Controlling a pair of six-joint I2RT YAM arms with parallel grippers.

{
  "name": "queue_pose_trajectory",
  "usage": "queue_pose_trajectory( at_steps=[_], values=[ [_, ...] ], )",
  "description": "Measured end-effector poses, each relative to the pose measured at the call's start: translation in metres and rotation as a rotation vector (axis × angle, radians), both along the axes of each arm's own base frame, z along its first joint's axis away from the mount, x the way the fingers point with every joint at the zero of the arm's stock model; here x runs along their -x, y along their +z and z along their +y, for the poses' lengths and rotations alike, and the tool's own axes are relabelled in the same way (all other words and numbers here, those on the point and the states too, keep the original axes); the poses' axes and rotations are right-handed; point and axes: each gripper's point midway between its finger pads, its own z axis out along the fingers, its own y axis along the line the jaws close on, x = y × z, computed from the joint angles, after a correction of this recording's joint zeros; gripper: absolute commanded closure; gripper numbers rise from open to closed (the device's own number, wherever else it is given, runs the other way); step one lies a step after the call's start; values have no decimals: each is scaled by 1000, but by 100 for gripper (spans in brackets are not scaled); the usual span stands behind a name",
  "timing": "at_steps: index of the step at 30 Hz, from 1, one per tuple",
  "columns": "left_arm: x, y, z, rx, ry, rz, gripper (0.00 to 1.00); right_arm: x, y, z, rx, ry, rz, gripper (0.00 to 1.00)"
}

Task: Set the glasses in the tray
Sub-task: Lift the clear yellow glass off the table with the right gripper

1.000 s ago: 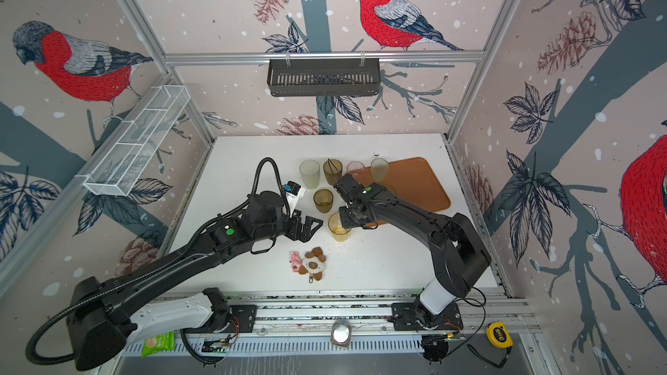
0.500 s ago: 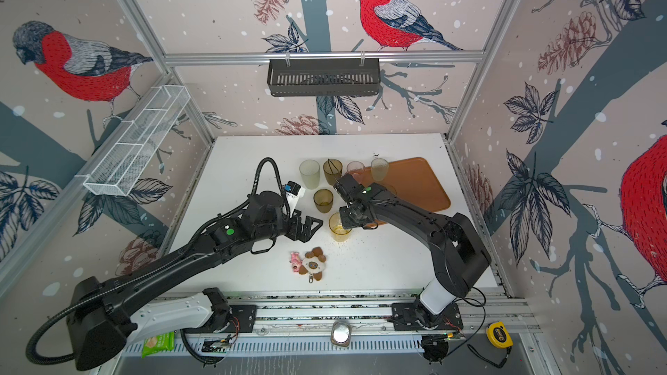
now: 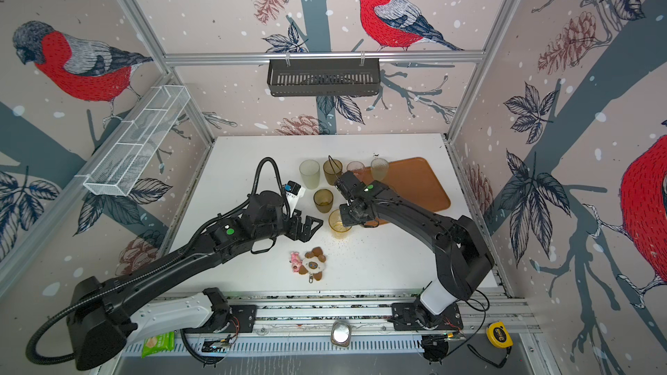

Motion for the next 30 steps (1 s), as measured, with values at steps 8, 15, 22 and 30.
queue_pose_trajectory(
  at_steps=[8, 15, 22, 30],
  values=[
    [0, 1, 0, 3, 0, -3, 2, -7, 19, -3, -5, 0, -26, 97],
    [-1, 2, 0, 5, 0, -6, 2, -22, 44, -14, -5, -31, -68, 97],
    [-1, 5, 0, 10, -1, -16, 2, -34, 65, -32, 12, -55, -98, 98],
    [-1, 3, -1, 7, -2, -14, 2, -50, 90, -49, 16, -73, -138, 98]
  ],
)
